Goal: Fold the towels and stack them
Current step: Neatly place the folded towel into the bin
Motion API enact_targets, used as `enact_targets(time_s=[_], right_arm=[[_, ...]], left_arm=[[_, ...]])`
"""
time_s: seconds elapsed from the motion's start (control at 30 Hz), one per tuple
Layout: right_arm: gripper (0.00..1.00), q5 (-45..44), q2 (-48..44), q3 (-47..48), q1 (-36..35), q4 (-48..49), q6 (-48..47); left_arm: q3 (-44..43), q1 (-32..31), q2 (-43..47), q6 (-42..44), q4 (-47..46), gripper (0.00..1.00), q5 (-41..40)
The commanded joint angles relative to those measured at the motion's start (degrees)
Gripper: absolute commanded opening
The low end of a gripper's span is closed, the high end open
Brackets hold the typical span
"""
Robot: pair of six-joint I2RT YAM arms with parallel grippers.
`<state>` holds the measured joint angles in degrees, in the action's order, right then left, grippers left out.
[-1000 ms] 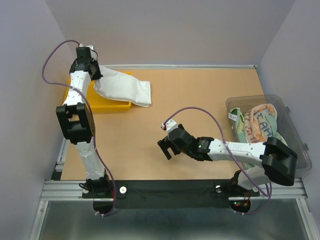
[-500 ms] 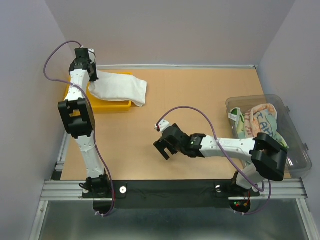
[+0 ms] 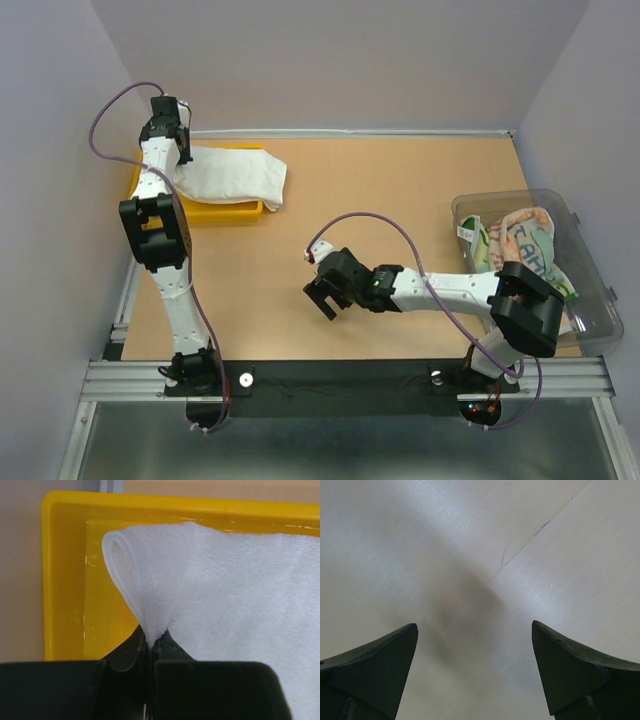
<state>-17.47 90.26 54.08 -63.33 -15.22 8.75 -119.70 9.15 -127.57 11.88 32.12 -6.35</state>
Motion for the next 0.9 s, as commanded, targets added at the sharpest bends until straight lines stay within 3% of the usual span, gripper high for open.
enact_targets(time_s=[0.0,0.87], right_arm=[[1.00,0.1,0.7,4.0,0.2,-0.3,-0.7],[1.00,0.5,2.4,5.2,0.2,-1.7,-1.0]], left_arm=[[-4.3,1.1,0.5,2.3,0.1,0.00,-3.8],[-5.2,1.9,-3.5,3.7,-0.9,0.00,-10.2]])
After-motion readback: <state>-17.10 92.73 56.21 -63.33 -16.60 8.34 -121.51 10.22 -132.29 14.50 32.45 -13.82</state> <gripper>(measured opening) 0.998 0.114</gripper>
